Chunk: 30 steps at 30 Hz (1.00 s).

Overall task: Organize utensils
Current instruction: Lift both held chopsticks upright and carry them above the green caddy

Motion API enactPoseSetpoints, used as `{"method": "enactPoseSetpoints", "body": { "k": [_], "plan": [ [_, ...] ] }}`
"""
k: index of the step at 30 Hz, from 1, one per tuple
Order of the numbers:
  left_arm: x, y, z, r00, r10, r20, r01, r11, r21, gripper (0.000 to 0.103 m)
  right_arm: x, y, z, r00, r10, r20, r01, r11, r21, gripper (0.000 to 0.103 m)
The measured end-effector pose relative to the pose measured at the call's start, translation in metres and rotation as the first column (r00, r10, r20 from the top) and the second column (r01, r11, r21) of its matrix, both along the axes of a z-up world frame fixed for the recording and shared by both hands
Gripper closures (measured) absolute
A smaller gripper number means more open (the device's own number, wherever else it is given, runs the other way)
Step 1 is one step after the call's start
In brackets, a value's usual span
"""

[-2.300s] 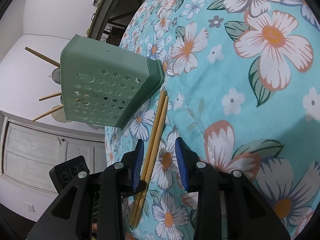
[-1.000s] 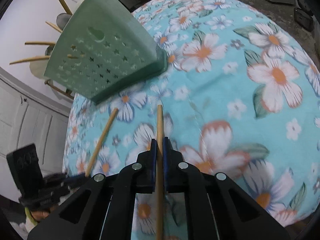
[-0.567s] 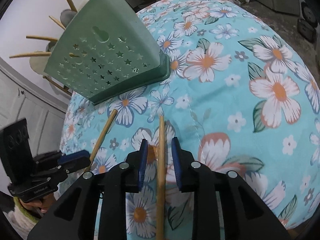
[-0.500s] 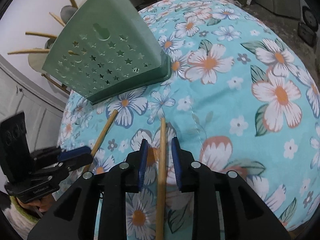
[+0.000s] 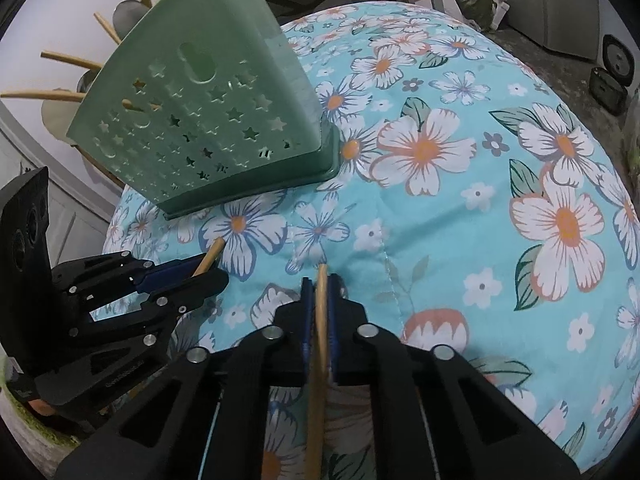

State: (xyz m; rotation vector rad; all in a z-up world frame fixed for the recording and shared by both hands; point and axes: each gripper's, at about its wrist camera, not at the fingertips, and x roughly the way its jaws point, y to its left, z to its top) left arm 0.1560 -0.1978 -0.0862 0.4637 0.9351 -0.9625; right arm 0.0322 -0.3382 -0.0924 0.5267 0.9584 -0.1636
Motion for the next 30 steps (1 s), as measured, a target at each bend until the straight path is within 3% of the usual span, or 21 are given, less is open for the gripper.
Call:
{"method": "enactPoseSetpoints", "body": {
  "k": [2,7,12,16,22,26,30],
  "plan": [
    [0.0,0.0,0.001,1.0,0.006,-0.001,-0.006,1.0,-0.007,0.097,0.0,-0.002,0.001,1.0,-0.008,0.009,0.008,1.0,0.023,0.097],
    [0.004,0.007,0.02,0.999,0.042,-0.022,-0.043,0.995,-0.085,0.098,-0.004,-0.006,0.018,0.998,-0.013,0.069,0.009,0.998,0.058,0.097],
    [0.008,0.031,0.07,0.997,0.062,-0.039,-0.069,0.972,-0.223,0.098,-0.012,-0.009,0.055,0.985,-0.016,0.171,0.006,0.998,0.06,0.097],
    [0.011,0.059,0.12,0.996,0.071,-0.058,-0.088,0.925,-0.371,0.098,-0.022,-0.009,0.093,0.964,-0.014,0.266,0.008,1.0,0.026,0.097],
    [0.014,0.085,0.174,0.995,0.093,-0.028,-0.095,0.864,-0.494,0.098,-0.037,-0.012,0.14,0.925,-0.01,0.38,0.021,1.0,-0.023,0.097],
    [0.012,0.095,0.203,0.994,0.105,0.009,-0.083,0.826,-0.558,0.098,-0.043,-0.013,0.152,0.911,-0.011,0.413,0.033,0.998,-0.047,0.097],
    [0.011,0.09,0.237,0.99,0.126,0.064,-0.056,0.766,-0.64,0.098,-0.049,-0.017,0.151,0.909,-0.024,0.417,0.041,0.999,-0.033,0.097]
  ]
}}
